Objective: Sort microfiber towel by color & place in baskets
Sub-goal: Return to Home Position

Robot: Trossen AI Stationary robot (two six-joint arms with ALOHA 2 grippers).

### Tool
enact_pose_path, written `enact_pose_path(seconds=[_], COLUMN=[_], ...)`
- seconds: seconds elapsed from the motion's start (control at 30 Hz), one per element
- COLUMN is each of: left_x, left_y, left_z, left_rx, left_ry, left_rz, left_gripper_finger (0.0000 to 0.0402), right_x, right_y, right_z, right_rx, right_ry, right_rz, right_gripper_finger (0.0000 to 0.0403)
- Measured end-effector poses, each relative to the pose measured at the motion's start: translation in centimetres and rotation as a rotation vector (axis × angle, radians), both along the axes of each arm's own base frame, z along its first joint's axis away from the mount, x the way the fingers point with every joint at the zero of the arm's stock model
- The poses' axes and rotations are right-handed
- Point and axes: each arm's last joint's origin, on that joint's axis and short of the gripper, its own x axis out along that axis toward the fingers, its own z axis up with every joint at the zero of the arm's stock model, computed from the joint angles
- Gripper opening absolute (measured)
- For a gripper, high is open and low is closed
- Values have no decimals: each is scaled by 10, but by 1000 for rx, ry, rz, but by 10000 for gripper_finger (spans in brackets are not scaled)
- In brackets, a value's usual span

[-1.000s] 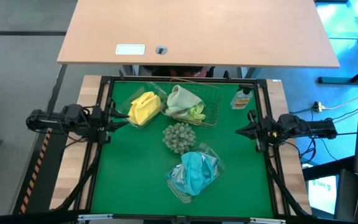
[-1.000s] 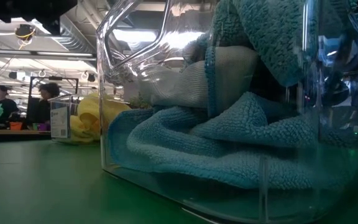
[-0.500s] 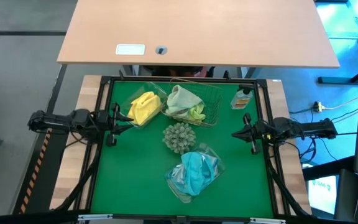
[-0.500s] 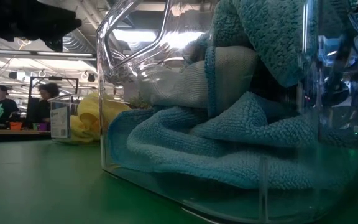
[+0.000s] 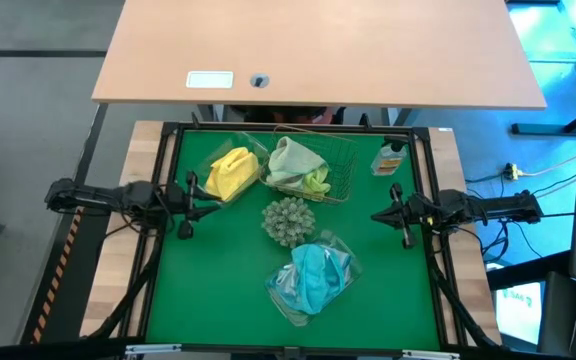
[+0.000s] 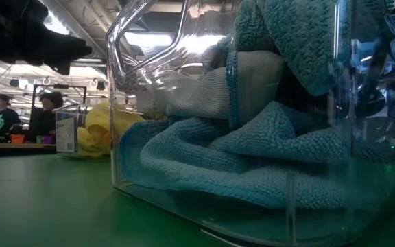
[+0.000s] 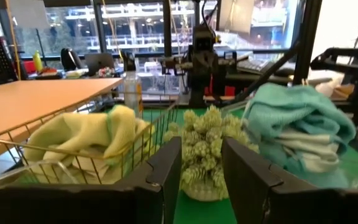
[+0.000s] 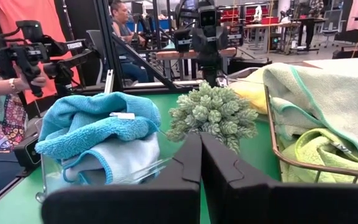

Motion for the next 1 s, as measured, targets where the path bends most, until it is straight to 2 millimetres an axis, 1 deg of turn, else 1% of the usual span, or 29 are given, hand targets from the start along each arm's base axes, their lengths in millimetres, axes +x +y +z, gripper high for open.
enact_pose_path(seconds=[0.27, 1.0], left_x=[2, 2], left_y=[0, -1], left_z=[-17, -18], left_rx=[28, 28], left_ry=[55, 69], left_rz=[-9, -9], left_gripper_finger=[109, 109], right_x=[0, 0], right_y=[0, 0], right_z=[0, 0], right_rx=[0, -1], right_ry=[1, 3], right_rz=[-2, -2], right_gripper_finger=[1, 1])
